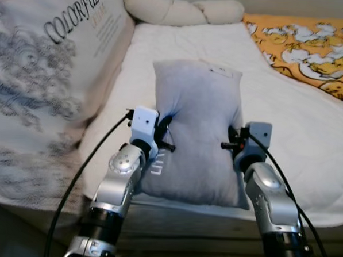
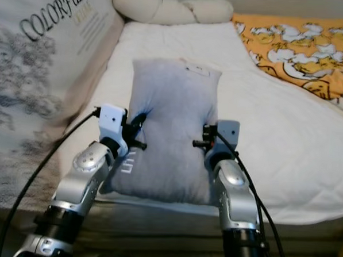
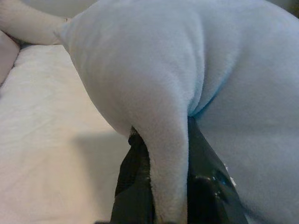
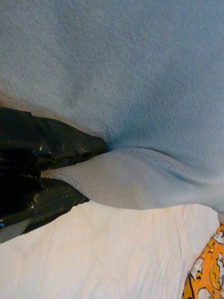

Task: Clean up the room

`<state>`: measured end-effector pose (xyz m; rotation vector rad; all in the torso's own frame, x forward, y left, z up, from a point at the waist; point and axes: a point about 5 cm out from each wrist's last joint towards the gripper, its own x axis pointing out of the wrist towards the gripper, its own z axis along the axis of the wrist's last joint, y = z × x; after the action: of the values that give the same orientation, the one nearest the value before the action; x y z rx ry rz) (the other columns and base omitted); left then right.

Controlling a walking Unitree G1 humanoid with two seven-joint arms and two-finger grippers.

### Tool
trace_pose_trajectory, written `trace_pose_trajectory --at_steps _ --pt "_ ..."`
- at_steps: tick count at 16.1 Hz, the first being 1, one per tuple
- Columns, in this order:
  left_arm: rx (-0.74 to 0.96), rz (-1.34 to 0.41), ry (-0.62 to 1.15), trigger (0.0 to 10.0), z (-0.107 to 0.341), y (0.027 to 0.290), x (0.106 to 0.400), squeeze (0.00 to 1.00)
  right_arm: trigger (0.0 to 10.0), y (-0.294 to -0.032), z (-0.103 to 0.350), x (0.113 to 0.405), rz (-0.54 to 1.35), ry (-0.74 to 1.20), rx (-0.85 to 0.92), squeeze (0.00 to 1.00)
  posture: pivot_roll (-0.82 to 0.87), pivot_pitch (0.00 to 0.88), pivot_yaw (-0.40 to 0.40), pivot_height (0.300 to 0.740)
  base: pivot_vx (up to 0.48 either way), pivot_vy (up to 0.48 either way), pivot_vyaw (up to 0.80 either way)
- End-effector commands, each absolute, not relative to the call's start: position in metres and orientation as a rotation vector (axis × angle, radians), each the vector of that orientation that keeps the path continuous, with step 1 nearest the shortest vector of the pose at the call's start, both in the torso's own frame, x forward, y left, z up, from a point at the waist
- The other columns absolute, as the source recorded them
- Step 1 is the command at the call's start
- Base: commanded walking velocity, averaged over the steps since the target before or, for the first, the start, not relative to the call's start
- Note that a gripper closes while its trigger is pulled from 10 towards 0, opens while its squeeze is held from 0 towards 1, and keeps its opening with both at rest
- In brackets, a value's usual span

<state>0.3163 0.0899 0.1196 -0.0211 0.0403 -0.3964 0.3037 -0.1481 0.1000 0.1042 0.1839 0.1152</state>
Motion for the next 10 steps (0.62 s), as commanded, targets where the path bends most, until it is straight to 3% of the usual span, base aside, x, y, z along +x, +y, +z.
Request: trace_pose_trajectory --at_steps 1,8,10 --pt "-0.002 -0.355 -0.01 10.0 0.1308 0.1012 0.3198 0.0 10.0 -0.1433 0.1083 0.307 0.123 0.148 0.113 0.0 -0.09 0.0 0.036 0.74 0.0 0.0 0.0" --pt "-0.009 -0.38 -0.016 10.0 0.1323 0.1021 0.3201 0.0 10.0 -0.1423 0.107 0.3071 0.121 0.153 0.116 0.0 -0.09 0.0 0.039 0.74 0.0 0.0 0.0" --pt "-0.009 -0.385 -0.015 10.0 0.1323 0.1021 0.3206 0.0 10.0 -0.141 0.1066 0.3077 0.123 0.155 0.117 0.0 -0.09 0.0 0.044 0.74 0.242 0.0 0.0"
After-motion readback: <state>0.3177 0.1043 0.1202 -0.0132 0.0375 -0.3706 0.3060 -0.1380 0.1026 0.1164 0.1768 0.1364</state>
